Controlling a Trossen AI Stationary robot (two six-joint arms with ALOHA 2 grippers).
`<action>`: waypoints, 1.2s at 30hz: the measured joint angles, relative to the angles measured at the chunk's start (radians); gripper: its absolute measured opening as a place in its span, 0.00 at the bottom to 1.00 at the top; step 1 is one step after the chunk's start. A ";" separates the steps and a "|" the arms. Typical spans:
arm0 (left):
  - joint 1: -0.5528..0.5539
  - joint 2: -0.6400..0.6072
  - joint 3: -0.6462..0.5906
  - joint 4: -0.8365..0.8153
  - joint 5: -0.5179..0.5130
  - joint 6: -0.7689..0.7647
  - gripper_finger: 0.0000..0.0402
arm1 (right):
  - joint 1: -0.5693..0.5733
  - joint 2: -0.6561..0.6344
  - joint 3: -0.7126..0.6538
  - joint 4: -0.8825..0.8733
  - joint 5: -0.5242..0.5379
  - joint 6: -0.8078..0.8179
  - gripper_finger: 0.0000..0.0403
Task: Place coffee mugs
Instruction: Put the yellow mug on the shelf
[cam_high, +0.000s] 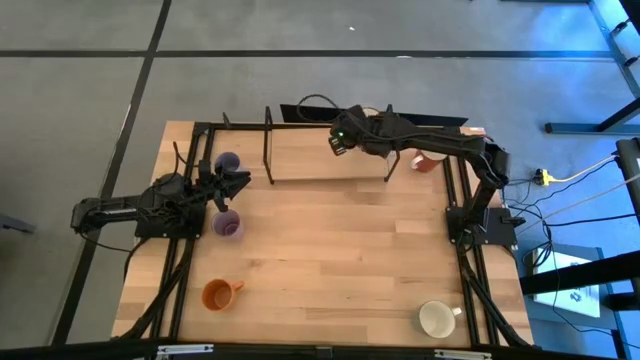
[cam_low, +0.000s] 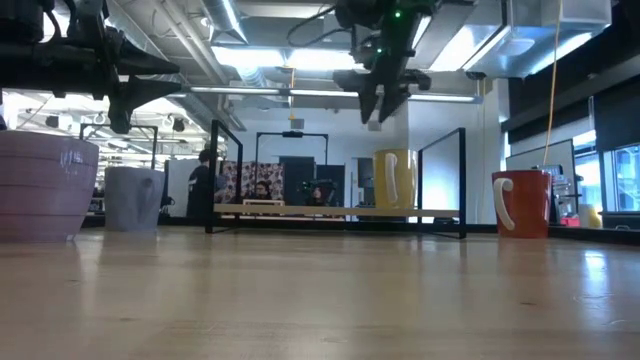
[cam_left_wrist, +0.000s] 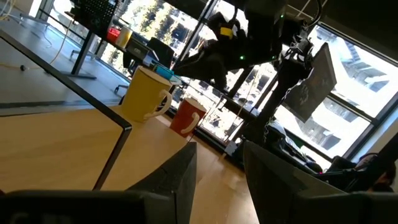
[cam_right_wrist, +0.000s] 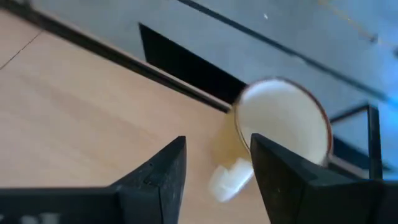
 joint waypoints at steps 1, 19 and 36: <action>0.000 0.000 0.000 0.000 0.000 0.000 0.31 | -0.003 0.009 0.000 0.002 -0.003 -0.054 0.41; 0.000 0.000 0.000 0.000 0.000 0.000 0.31 | -0.007 0.122 -0.002 -0.096 0.008 -0.413 0.41; 0.000 0.000 0.000 0.000 0.000 0.000 0.31 | -0.007 0.122 -0.002 -0.231 0.034 -0.412 0.41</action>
